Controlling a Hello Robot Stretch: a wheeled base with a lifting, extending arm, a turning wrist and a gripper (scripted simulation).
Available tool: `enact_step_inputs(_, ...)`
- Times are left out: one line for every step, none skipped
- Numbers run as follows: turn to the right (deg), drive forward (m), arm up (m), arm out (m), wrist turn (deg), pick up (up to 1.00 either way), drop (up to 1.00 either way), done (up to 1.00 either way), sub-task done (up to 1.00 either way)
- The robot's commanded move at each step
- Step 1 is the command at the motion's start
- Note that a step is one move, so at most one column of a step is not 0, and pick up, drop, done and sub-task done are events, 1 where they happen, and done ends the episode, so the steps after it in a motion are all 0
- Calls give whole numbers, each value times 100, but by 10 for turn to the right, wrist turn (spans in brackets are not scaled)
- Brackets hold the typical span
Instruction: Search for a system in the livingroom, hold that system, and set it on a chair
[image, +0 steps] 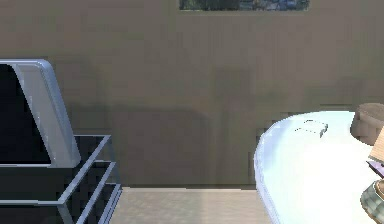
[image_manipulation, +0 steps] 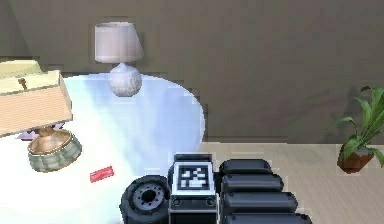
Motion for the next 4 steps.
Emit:
enact_step_inputs(-450,0,0,0,0,0,0,0,0)
enact_step_inputs(-450,0,0,0,0,0,0,0,0)
enact_step_inputs(-270,0,0,0,0,0,0,0,0)
enact_step_inputs(-30,0,0,0,0,0,0,0,0)
